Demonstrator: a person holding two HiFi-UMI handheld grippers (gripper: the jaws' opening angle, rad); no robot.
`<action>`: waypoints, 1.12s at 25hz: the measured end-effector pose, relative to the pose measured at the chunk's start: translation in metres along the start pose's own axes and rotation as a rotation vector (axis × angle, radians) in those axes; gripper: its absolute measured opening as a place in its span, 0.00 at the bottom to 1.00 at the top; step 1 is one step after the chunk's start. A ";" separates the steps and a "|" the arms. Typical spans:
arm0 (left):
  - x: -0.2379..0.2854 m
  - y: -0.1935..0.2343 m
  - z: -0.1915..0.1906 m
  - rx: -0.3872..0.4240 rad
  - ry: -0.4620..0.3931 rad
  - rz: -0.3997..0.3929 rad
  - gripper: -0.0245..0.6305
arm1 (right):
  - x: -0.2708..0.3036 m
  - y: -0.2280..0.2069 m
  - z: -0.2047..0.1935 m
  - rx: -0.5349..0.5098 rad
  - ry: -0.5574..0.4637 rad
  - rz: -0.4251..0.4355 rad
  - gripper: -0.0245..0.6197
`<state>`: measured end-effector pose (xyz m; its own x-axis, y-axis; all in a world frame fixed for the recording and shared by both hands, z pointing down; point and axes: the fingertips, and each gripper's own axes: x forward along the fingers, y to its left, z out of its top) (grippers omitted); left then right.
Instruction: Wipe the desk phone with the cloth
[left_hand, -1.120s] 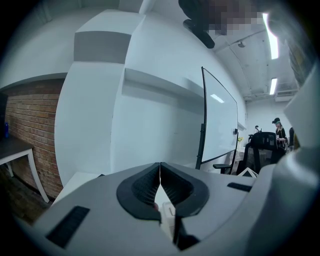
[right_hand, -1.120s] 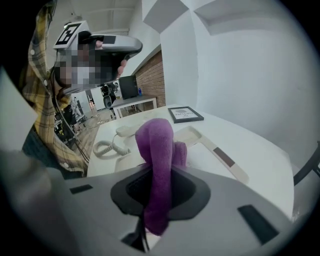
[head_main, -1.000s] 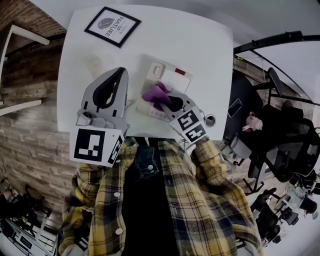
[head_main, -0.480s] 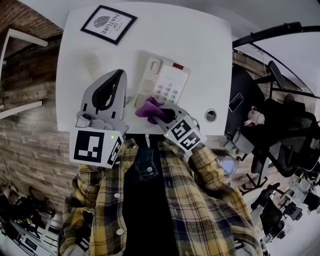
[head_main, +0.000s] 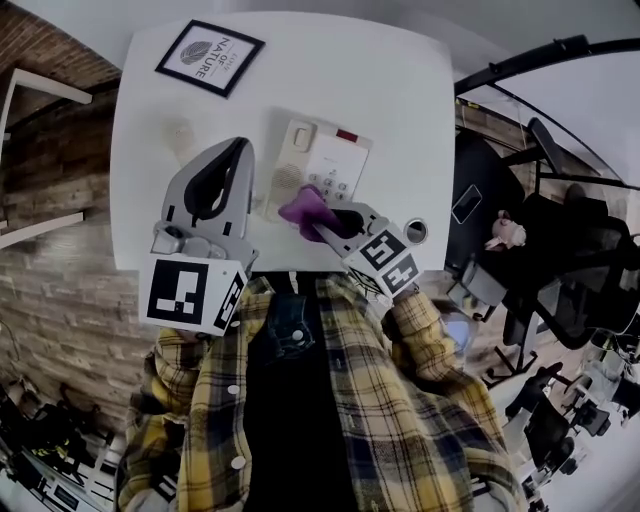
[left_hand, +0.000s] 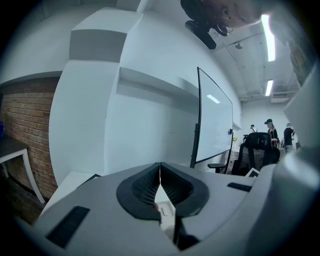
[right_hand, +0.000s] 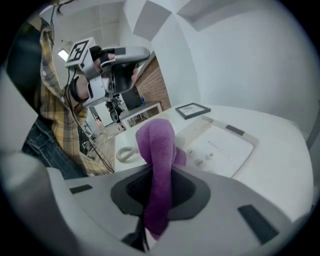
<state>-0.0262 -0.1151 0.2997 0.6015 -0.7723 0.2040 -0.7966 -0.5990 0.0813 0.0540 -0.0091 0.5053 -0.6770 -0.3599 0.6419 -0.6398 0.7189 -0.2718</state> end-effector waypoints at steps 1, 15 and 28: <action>0.001 -0.001 0.002 0.001 -0.003 -0.001 0.06 | -0.007 -0.010 0.007 0.006 -0.021 -0.022 0.14; 0.018 -0.002 0.014 0.000 -0.025 -0.007 0.06 | -0.037 -0.145 0.057 -0.002 -0.071 -0.309 0.14; 0.025 -0.004 0.011 -0.005 -0.015 -0.010 0.06 | -0.029 -0.132 0.044 -0.058 -0.071 -0.307 0.14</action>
<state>-0.0076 -0.1342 0.2933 0.6102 -0.7695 0.1885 -0.7908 -0.6057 0.0878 0.1423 -0.1198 0.4914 -0.4804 -0.6041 0.6358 -0.7977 0.6023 -0.0305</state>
